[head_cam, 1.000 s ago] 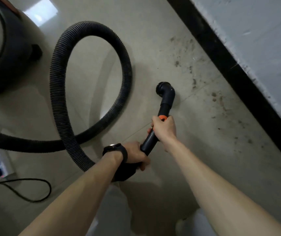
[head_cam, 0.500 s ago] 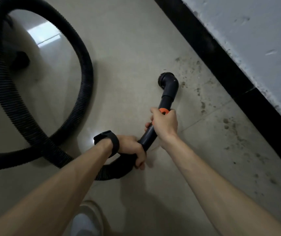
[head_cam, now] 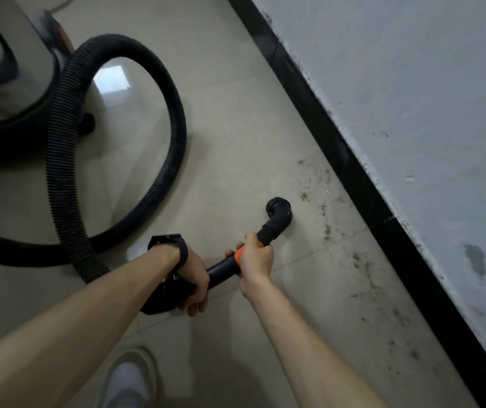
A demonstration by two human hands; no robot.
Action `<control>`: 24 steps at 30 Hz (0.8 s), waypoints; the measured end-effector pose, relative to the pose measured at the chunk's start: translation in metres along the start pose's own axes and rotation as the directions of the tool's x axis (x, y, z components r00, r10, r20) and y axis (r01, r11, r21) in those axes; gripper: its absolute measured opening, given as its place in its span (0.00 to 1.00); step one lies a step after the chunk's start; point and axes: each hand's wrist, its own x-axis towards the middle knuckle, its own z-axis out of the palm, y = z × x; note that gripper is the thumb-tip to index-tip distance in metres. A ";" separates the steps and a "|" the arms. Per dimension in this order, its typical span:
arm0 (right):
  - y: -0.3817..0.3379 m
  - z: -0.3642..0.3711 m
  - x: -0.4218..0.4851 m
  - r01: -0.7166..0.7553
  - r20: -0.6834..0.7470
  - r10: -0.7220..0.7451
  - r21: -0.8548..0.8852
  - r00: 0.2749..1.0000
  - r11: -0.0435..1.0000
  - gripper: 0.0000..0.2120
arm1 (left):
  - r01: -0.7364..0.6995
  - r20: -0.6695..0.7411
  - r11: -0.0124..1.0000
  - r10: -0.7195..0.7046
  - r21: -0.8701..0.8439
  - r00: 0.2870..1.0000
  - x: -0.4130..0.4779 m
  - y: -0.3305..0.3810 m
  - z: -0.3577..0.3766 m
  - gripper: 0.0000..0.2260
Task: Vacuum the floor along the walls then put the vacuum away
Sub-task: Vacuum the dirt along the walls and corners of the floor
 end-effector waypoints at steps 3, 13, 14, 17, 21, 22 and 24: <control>-0.015 0.004 0.011 0.000 0.023 0.000 0.002 1.000 1.000 0.06 | -0.037 -0.125 0.997 0.028 -0.070 0.992 0.004 0.004 -0.002 0.10; -0.094 0.030 0.035 -0.030 0.013 0.029 0.155 1.000 0.987 0.05 | -0.043 -0.839 0.989 0.141 0.140 0.525 -0.023 0.022 -0.023 0.12; -0.100 0.032 0.037 -0.034 0.025 0.030 0.181 0.999 0.983 0.05 | 0.018 -0.880 0.980 0.172 0.200 0.442 -0.026 0.023 -0.024 0.13; -0.105 0.035 0.043 -0.025 0.034 0.019 0.194 0.999 0.981 0.04 | 0.069 -0.907 0.961 0.227 0.267 0.355 -0.025 0.026 -0.028 0.12; -0.100 0.034 0.051 -0.020 0.022 0.016 0.205 1.000 0.979 0.04 | 0.079 -0.901 0.954 0.245 0.290 0.358 -0.014 0.026 -0.035 0.11; -0.100 0.033 0.051 -0.017 0.018 0.014 0.224 1.000 0.975 0.04 | 0.101 -0.903 0.946 0.258 0.308 0.344 -0.012 0.027 -0.038 0.11; -0.101 0.032 0.052 -0.016 0.021 0.010 0.286 1.000 0.958 0.06 | 0.123 -0.905 0.937 0.273 0.327 0.327 -0.011 0.029 -0.044 0.11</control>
